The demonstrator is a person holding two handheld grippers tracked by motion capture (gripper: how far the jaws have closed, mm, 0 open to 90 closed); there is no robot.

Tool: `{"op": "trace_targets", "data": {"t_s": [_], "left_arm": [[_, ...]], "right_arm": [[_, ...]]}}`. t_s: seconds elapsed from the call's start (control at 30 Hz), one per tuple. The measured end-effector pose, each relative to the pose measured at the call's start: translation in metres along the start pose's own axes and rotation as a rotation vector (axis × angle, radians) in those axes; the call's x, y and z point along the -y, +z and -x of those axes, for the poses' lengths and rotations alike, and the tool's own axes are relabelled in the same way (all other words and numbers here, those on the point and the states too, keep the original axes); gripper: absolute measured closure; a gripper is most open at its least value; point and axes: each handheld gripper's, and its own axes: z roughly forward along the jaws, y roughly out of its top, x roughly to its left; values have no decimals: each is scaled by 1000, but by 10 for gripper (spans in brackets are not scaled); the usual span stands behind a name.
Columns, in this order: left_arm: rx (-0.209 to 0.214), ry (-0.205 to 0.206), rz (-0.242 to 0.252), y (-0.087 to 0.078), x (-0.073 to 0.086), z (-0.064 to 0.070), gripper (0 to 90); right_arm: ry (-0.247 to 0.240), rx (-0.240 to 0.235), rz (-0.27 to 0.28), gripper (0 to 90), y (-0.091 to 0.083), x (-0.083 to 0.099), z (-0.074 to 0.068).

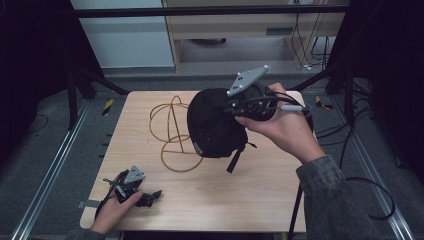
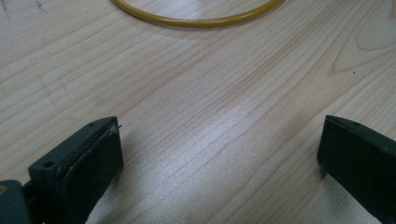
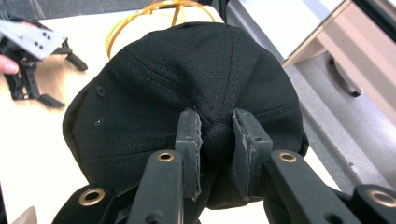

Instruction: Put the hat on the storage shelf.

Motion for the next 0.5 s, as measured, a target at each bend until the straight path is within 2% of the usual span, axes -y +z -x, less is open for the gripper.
{"op": "trace_targets", "data": {"t_s": [0.5], "left_arm": [[-1, 0, 1, 0, 0, 0, 0]], "right_arm": [[-29, 22, 47, 737, 3, -28, -6]]}}
